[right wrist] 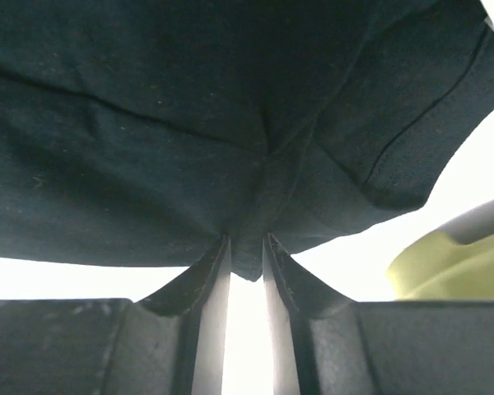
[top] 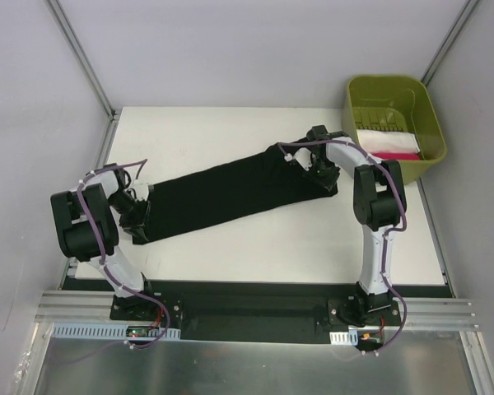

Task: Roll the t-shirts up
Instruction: Fold the T-shirt at the center of the board.

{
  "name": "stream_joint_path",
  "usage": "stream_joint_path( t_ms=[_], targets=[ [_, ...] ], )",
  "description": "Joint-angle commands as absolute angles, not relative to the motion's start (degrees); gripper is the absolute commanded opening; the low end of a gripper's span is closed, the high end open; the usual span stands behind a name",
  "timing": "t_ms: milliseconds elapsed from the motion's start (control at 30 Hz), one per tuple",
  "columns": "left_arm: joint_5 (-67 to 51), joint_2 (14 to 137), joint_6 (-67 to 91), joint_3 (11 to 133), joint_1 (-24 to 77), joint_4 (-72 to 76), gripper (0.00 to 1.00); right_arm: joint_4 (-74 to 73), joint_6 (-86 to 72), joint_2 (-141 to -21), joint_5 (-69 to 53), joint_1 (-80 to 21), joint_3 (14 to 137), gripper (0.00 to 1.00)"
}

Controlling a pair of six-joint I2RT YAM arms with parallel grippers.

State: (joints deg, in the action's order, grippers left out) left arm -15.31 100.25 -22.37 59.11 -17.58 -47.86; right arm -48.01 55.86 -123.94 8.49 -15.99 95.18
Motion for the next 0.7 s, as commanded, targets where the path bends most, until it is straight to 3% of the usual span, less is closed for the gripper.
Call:
stream_joint_path(
  t_ms=[0, 333, 433, 467, 600, 667],
  targets=[
    [-8.26, 94.75, -32.42, 53.97, -17.75, -53.43, 0.19, -51.69, 56.51, -118.14, 5.98, -15.56, 89.57, 0.25],
    [-10.02, 82.01, -36.03, 47.80, -19.16, -60.01, 0.20, -53.00, 52.91, -107.16, 7.12, -15.38, 80.50, 0.27],
    [-15.53, 79.63, -35.95, 57.36, -19.25, -66.58, 0.29, -54.75, 51.07, -104.42, 6.51, -14.86, 86.55, 0.38],
    [-22.78, 79.63, -35.77, 65.22, -19.34, -68.10, 0.35, -55.45, 50.72, -103.37, 6.24, -14.59, 88.75, 0.42],
    [-43.52, 84.79, -33.15, 86.27, -18.02, -72.42, 0.43, -57.83, 49.22, -103.44, 0.73, -14.33, 102.26, 0.47],
    [-48.49, 88.05, -30.69, 97.40, -14.34, -72.33, 0.48, -57.75, 47.91, -104.85, -2.62, -14.32, 105.89, 0.50]
  ],
)
